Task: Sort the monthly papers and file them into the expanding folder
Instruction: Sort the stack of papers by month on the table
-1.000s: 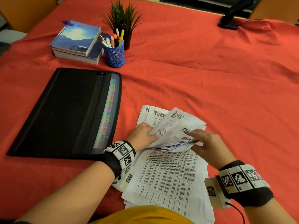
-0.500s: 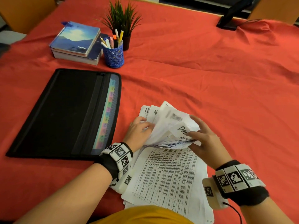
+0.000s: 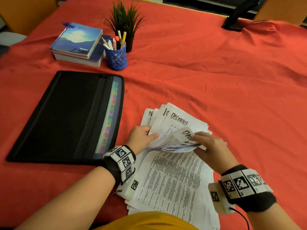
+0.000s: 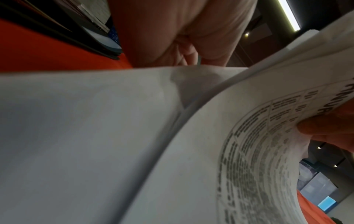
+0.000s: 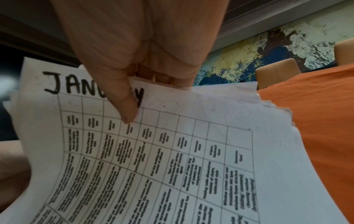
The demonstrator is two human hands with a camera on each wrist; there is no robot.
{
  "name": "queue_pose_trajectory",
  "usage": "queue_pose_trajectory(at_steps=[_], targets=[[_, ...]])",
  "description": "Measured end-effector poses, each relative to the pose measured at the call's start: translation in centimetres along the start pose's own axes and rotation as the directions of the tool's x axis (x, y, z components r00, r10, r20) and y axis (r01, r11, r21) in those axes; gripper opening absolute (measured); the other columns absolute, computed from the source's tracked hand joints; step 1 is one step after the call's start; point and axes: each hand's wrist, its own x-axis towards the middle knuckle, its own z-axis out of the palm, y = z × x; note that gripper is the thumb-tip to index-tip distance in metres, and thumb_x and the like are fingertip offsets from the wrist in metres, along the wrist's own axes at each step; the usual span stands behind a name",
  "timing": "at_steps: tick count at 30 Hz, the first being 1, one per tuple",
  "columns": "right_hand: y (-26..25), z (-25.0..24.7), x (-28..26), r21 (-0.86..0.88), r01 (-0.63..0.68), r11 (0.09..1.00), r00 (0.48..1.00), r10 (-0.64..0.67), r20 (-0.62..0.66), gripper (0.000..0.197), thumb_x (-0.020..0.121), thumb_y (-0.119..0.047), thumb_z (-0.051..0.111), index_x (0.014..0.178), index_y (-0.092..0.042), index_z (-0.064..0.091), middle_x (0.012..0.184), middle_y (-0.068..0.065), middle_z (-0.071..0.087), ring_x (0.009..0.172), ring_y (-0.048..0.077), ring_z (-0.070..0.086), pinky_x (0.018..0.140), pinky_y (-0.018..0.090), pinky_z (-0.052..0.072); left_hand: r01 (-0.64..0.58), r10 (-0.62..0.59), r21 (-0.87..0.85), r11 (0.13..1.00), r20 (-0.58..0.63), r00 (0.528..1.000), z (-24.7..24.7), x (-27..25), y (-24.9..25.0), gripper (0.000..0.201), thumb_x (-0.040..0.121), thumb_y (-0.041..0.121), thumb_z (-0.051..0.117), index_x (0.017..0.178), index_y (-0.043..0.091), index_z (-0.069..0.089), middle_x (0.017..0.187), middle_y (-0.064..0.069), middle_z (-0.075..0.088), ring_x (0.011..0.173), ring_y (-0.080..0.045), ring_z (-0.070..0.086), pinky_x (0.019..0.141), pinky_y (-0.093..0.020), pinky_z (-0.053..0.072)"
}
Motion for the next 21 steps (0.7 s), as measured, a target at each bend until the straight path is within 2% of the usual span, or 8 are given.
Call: queue_pose_trajectory(at_steps=[2,6,8,10,14,16,18,21], targets=[[-0.1,-0.1,0.0,-0.010,0.010,1.000,1.000,-0.010,-0.010,0.034,0.061,0.014,0.073,0.088,-0.005,0.070,0.104,0.008,0.065,0.076,0.014,0.064,0.067,0.013,0.042,-0.020,0.020,-0.001,1.000,0.004,1.000,0.1,-0.1,0.3,0.040,0.074,0.019,0.077,0.055,0.002,0.047,0.050,-0.001,0.036,0.048,-0.011,0.031,0.048,-0.025,0.026],[0.0,-0.4,0.0,0.023,0.015,1.000,1.000,-0.015,-0.003,0.034,0.062,0.014,0.071,0.086,-0.009,0.068,0.131,0.001,0.050,0.084,-0.001,0.055,0.072,0.010,0.038,-0.010,0.013,-0.107,0.994,0.029,0.999,0.4,-0.4,1.0,0.033,0.082,0.021,0.070,0.055,0.012,0.053,0.050,0.012,0.049,0.045,-0.001,0.042,0.049,-0.018,0.036],[-0.1,-0.5,0.0,0.040,0.007,0.999,1.000,-0.007,0.003,0.033,0.063,0.013,0.071,0.086,-0.011,0.069,0.137,-0.002,0.043,0.087,0.000,0.056,0.072,0.014,0.042,-0.019,0.023,-0.144,0.989,0.023,0.999,0.6,-0.4,1.3,0.049,0.089,0.024,0.060,0.049,0.018,0.033,0.040,0.015,0.027,0.039,-0.002,0.027,0.044,-0.016,0.023],[-0.1,-0.6,0.0,0.034,-0.002,0.999,1.000,0.001,0.010,0.033,0.064,0.012,0.072,0.087,-0.012,0.069,0.139,-0.004,0.041,0.086,-0.001,0.059,0.071,0.019,0.046,-0.027,0.034,-0.165,0.986,0.039,0.999,0.7,-0.5,1.4,0.051,0.092,0.022,0.056,0.052,0.019,0.026,0.042,0.013,0.020,0.038,-0.004,0.022,0.043,-0.015,0.019],[0.1,-0.6,-0.2,0.048,0.020,0.999,0.999,-0.021,0.030,0.034,0.062,0.015,0.071,0.087,-0.008,0.069,0.134,-0.004,0.046,0.092,-0.002,0.055,0.073,0.005,0.041,0.036,-0.013,-0.129,0.991,0.172,0.985,0.5,-0.9,1.2,0.027,0.089,0.012,0.061,0.062,0.013,0.055,0.047,0.015,0.049,0.040,0.005,0.042,0.045,-0.011,0.034],[0.2,-0.4,-0.2,0.024,0.016,1.000,1.000,-0.017,0.024,0.035,0.061,0.015,0.072,0.088,-0.008,0.070,0.124,0.000,0.055,0.090,0.003,0.059,0.073,0.001,0.036,0.040,-0.035,-0.024,0.999,0.197,0.980,0.2,-0.9,1.0,0.024,0.087,0.012,0.064,0.064,0.012,0.057,0.056,0.008,0.051,0.043,0.007,0.043,0.048,-0.015,0.036],[0.2,-0.4,0.0,0.016,0.013,1.000,1.000,-0.013,0.016,0.035,0.062,0.014,0.072,0.089,-0.008,0.070,0.108,0.004,0.063,0.086,0.009,0.061,0.074,0.002,0.035,0.044,-0.047,0.027,0.999,0.116,0.992,-0.1,-0.7,1.1,0.025,0.087,0.014,0.064,0.063,0.006,0.057,0.058,-0.001,0.051,0.048,0.002,0.042,0.052,-0.024,0.037],[-0.1,-0.8,0.7,0.035,0.035,0.999,0.998,-0.037,0.044,0.028,0.065,0.009,0.070,0.089,-0.005,0.069,0.090,-0.005,0.060,0.080,-0.002,0.050,0.072,-0.004,0.033,0.006,-0.003,0.024,1.000,-0.101,0.995,-0.9,-0.6,2.5,0.019,0.087,0.017,0.063,0.080,0.001,0.069,0.068,-0.014,0.067,0.056,-0.009,0.049,0.057,-0.027,0.041]])
